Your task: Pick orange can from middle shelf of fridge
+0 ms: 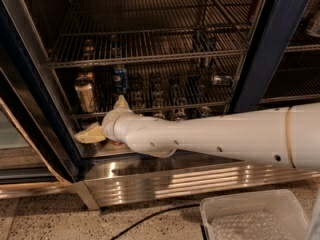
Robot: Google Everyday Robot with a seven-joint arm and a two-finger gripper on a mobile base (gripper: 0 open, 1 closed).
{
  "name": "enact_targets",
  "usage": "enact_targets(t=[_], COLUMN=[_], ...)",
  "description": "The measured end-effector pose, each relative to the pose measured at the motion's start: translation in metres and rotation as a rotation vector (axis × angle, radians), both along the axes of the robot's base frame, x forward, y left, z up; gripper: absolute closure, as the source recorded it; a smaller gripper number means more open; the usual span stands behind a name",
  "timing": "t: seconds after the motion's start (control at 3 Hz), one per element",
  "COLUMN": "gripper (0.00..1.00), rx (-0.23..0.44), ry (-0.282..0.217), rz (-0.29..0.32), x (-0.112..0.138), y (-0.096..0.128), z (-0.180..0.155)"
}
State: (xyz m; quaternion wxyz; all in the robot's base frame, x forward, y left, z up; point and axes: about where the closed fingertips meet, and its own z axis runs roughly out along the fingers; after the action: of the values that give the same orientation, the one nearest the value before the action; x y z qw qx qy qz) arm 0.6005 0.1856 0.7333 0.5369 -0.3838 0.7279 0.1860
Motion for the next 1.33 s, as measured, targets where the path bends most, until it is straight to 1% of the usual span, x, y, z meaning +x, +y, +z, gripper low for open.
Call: enact_targets(t=[0.67, 1.0, 1.33], gripper=[0.0, 0.0, 0.0], rx=[0.055, 0.082, 0.122], ry=[-0.054, -0.08, -0.123], rz=[-0.118, -0.158, -0.177], x=[0.016, 0.023, 0.033], y=[0.014, 0.016, 0.023], z=[-0.002, 0.0, 0.009])
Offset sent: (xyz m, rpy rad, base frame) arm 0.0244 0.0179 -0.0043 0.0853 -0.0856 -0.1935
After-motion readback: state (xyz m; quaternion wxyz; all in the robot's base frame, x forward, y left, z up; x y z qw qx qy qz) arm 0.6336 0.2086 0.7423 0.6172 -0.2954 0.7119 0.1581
